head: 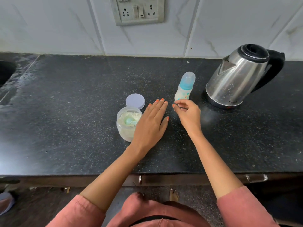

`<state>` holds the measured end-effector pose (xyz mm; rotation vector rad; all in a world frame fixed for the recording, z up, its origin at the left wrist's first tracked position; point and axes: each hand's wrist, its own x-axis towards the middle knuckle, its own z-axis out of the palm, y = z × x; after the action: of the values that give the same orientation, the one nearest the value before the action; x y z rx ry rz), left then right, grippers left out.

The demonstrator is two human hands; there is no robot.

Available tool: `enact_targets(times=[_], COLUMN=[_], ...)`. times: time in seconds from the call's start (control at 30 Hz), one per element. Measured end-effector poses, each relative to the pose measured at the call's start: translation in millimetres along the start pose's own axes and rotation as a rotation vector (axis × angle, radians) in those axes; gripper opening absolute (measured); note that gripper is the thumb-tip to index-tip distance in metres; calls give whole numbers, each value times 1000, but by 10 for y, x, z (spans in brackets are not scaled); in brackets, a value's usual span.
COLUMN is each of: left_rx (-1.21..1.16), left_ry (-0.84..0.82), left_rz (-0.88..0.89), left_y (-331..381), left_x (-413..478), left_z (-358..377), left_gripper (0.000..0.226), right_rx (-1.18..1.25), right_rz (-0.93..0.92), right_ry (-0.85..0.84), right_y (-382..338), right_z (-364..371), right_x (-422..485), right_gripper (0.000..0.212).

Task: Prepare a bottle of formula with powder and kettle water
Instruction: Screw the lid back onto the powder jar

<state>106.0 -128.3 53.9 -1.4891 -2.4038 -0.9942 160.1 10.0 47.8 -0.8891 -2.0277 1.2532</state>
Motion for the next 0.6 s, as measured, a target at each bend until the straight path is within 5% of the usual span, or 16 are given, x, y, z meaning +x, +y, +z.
enact_targets(times=[0.3, 0.6], left_rx=[-135, -599], left_ry=[136, -8], left_rz=[-245, -519], left_y=[-457, -737], left_x=[-236, -496], left_z=[-591, -438], left_gripper=[53, 113], right_rx=[-224, -659], right_rz=[-104, -211], right_ry=[-337, -672], right_y=[-220, -142], right_z=[640, 1275], right_x=[201, 625], right_gripper=[23, 79])
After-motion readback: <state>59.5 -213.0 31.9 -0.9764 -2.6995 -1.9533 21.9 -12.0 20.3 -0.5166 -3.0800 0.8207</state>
